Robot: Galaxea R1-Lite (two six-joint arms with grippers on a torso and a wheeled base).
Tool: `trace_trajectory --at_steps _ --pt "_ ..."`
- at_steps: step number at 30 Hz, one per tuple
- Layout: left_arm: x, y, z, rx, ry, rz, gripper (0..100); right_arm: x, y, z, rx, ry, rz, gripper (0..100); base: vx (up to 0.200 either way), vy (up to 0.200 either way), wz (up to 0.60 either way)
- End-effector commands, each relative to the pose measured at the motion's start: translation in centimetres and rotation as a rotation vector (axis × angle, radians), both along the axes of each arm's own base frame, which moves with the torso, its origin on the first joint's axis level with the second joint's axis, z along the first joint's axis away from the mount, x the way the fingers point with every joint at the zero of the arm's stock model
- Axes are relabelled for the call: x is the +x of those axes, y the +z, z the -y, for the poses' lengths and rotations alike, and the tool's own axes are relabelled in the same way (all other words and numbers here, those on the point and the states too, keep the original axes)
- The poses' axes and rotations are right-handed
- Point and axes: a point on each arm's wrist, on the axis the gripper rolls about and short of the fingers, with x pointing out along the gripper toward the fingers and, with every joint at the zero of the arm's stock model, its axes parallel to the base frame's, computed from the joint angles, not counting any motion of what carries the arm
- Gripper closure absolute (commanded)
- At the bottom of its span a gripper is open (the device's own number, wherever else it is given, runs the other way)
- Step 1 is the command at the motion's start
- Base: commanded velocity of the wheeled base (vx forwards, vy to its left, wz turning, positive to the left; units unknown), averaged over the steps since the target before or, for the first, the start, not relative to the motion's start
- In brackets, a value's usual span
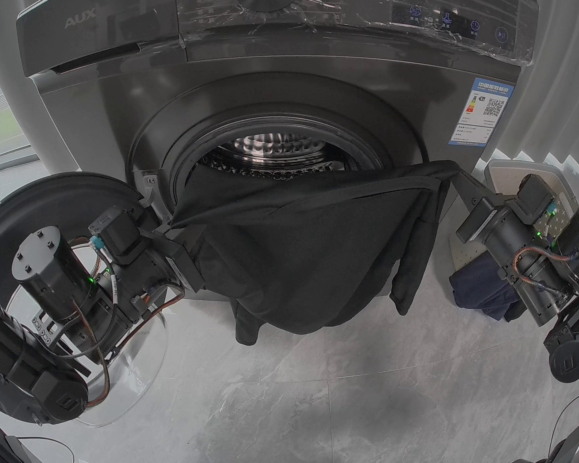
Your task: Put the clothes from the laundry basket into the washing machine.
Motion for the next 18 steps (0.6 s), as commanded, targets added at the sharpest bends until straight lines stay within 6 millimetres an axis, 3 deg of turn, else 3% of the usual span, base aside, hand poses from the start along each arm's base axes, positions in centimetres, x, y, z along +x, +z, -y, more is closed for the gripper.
trace_trajectory --at_steps 1,9,10,14,18 --pt "0.0 -0.1 0.1 0.002 -0.003 -0.001 100 -0.2 -0.1 0.2 -0.002 -0.002 -0.002 100 0.000 0.000 0.00" --pt "-1.4 0.3 3.1 -0.010 -0.124 0.015 100 -1.5 -1.4 -1.5 -0.028 0.083 -0.054 100 0.000 0.000 0.00" --pt "-1.6 0.9 3.8 -0.027 -0.151 0.033 100 -1.7 -3.0 -1.8 -0.062 0.097 -0.109 0 0.000 0.000 0.00" --pt "-1.1 1.1 4.3 -0.035 -0.156 0.046 100 -1.8 -7.7 -3.0 -0.170 0.156 -0.265 0 0.000 0.000 0.00" --pt "-1.1 1.2 4.3 -0.036 -0.154 0.048 100 -1.4 -9.7 -3.7 -0.221 0.169 -0.326 0 0.000 0.000 0.00"
